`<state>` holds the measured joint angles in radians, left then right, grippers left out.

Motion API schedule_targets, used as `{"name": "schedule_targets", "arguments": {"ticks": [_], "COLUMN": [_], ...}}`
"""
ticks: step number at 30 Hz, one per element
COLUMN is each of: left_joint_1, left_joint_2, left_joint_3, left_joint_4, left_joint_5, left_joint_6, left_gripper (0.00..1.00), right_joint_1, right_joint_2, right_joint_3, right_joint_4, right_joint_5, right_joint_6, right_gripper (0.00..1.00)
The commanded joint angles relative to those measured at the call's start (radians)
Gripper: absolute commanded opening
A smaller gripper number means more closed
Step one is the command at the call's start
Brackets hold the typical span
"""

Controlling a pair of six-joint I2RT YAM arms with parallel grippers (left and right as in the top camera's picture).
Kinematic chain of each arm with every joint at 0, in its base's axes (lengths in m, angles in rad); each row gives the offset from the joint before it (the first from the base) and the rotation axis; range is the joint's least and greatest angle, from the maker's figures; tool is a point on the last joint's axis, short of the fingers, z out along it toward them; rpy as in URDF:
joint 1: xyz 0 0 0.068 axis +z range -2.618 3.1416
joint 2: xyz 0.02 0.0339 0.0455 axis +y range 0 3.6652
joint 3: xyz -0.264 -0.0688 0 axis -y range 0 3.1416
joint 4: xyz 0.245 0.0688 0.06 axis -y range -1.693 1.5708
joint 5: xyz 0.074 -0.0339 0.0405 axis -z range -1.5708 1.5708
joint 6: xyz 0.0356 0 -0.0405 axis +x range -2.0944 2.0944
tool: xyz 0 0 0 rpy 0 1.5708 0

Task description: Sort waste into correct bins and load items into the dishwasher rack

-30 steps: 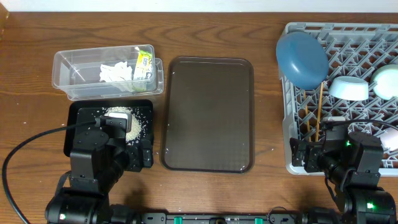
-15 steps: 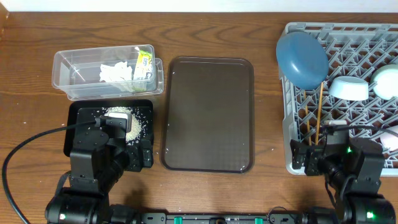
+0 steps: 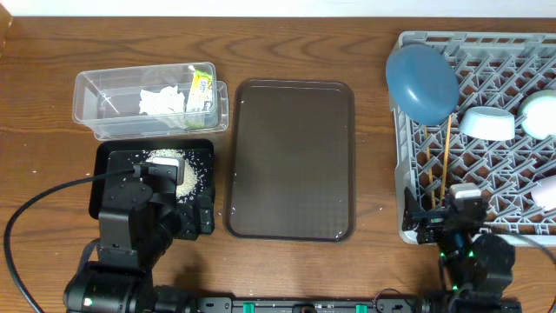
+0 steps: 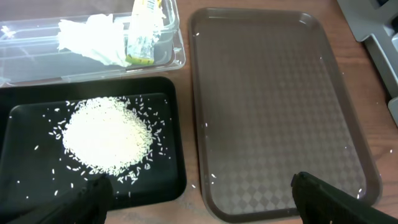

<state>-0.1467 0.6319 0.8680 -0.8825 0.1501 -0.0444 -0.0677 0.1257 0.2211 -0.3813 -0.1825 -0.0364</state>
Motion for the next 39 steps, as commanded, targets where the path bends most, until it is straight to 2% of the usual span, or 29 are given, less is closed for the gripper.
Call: {"name": "schedule_targets", "arguments": {"ticks": [1, 13, 19, 21, 24, 39], "left_joint_1": [0.0, 0.0, 0.0, 0.0, 0.0, 0.0], "left_joint_2": [-0.002, -0.002, -0.002, -0.002, -0.002, -0.002], "left_joint_3": [-0.002, -0.002, -0.002, -0.002, -0.002, -0.002], "left_joint_4": [0.002, 0.002, 0.002, 0.002, 0.002, 0.002], "left_joint_5": [-0.009, -0.009, -0.009, -0.009, -0.009, -0.009], "left_joint_6": [0.01, 0.01, 0.01, 0.01, 0.01, 0.01], "left_gripper": [0.95, 0.95, 0.95, 0.95, 0.95, 0.95], "right_joint_1": [0.012, 0.028, 0.029, 0.029, 0.029, 0.109], "right_joint_2": [-0.061, -0.121, -0.121, -0.121, -0.121, -0.121], "right_joint_3": [-0.088, -0.19, -0.216, -0.216, -0.216, -0.216], "right_joint_4": [0.054, 0.272, 0.502, 0.479, 0.328, 0.321], "right_joint_5": [0.003, 0.024, 0.022, 0.022, 0.006, 0.007], "right_joint_6": [-0.032, -0.032, -0.085, -0.084, -0.084, -0.069], "right_gripper": [0.99, 0.99, 0.99, 0.99, 0.99, 0.99]}}
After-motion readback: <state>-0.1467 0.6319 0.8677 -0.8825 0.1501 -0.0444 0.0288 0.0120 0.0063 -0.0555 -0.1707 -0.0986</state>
